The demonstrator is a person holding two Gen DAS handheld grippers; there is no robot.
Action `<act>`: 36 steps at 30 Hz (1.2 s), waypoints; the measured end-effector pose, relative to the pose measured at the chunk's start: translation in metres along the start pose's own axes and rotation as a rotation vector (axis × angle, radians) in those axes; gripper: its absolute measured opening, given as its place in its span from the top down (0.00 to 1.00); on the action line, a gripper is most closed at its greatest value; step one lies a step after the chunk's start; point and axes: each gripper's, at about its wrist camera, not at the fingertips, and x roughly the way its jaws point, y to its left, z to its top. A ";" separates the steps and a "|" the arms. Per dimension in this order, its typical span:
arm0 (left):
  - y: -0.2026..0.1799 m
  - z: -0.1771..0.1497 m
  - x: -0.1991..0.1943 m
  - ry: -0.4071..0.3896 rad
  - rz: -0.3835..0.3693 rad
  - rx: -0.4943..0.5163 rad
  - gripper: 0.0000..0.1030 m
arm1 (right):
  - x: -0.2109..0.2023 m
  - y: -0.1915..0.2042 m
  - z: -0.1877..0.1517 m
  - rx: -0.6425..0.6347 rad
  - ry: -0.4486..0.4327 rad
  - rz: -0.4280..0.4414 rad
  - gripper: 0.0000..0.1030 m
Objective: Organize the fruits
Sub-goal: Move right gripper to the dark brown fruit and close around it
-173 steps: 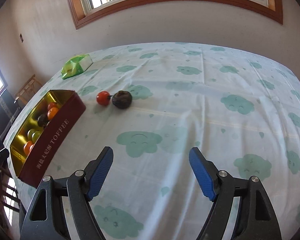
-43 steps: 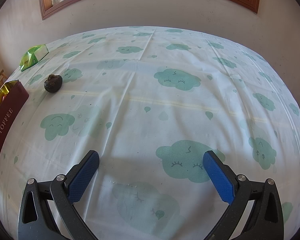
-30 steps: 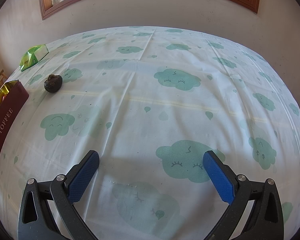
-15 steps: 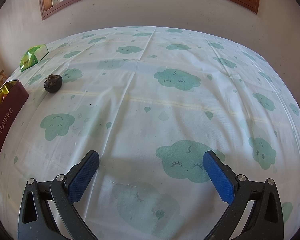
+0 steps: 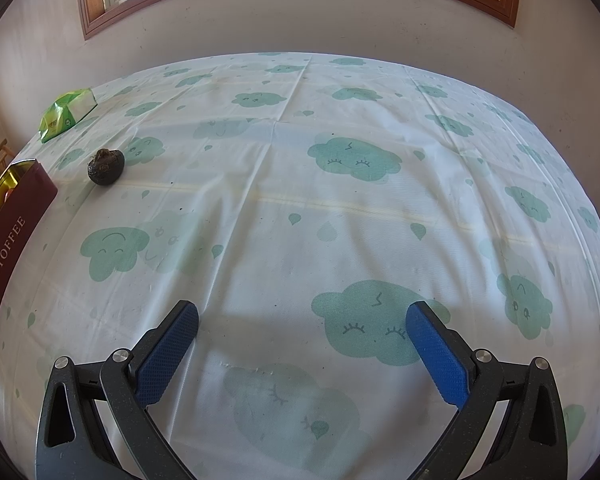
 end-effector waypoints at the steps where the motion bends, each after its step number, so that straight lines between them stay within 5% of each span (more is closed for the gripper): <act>1: -0.001 0.000 -0.002 -0.002 0.000 0.000 0.33 | 0.000 0.000 0.000 0.000 0.000 0.000 0.00; 16: -0.009 -0.002 -0.010 0.022 -0.039 -0.058 0.22 | -0.001 -0.001 0.000 0.005 -0.001 -0.010 0.00; 19: -0.007 -0.003 -0.012 0.019 -0.040 -0.073 0.17 | -0.018 0.003 0.002 0.019 -0.088 0.057 0.00; 23: -0.004 -0.004 -0.014 0.029 -0.059 -0.105 0.16 | -0.041 0.039 0.024 -0.100 -0.170 0.149 0.00; 30: -0.003 -0.007 -0.024 0.042 -0.105 -0.152 0.16 | -0.016 0.114 0.062 -0.310 -0.146 0.238 0.05; 36: -0.004 -0.007 -0.031 0.041 -0.125 -0.149 0.15 | 0.021 0.139 0.083 -0.334 -0.111 0.274 0.16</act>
